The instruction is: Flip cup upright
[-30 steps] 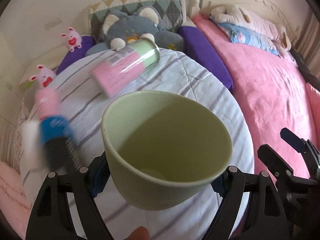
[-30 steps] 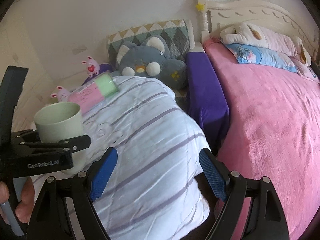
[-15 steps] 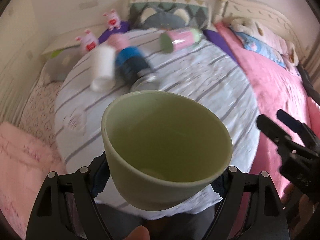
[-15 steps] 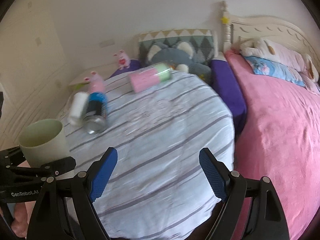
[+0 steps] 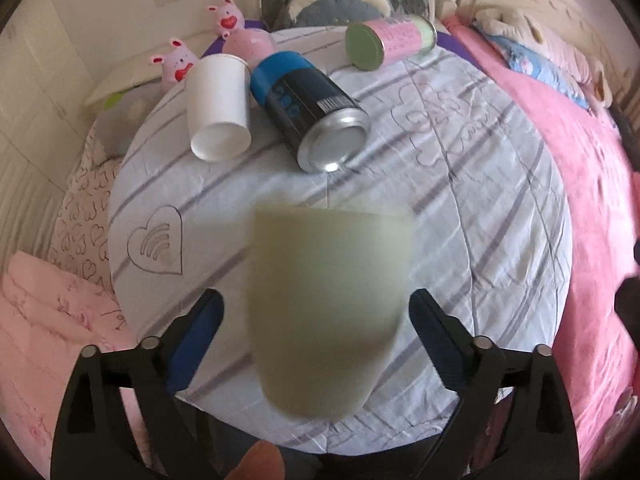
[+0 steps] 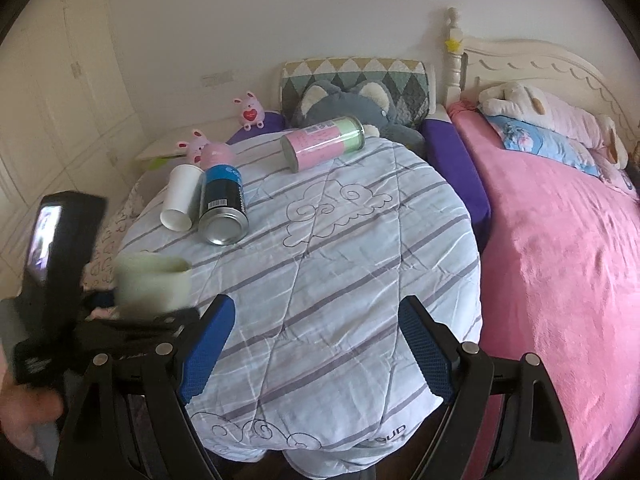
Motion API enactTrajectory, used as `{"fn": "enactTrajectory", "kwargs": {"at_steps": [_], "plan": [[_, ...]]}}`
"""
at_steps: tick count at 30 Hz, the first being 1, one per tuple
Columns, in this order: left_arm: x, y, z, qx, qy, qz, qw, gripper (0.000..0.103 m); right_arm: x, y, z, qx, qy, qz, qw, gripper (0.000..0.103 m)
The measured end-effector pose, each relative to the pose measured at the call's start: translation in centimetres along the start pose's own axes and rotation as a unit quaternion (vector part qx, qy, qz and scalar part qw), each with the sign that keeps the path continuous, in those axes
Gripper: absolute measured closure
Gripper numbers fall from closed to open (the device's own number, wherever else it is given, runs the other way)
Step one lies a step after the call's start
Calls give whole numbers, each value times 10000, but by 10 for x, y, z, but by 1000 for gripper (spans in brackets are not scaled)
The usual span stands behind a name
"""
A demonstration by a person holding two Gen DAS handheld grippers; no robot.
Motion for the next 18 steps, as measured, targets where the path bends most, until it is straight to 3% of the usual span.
{"fn": "enactTrajectory", "kwargs": {"at_steps": [7,18], "plan": [[41,25,10,201,-473,160,9985,0,10,17,2,67,-42,-57,10000,18],[96,76,45,514,-1088,-150,9926,0,21,61,8,160,-50,-497,9986,18]]}}
Point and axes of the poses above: each gripper's, at about its wrist camera, not at the fingertips, and x roughly against the way its jaws point, y to its left, z to its underside, the point moved 2 cm from there along -x, roughly the way its jaws point, and after that the axes turned 1 degree about -z, right-handed, at the moved point
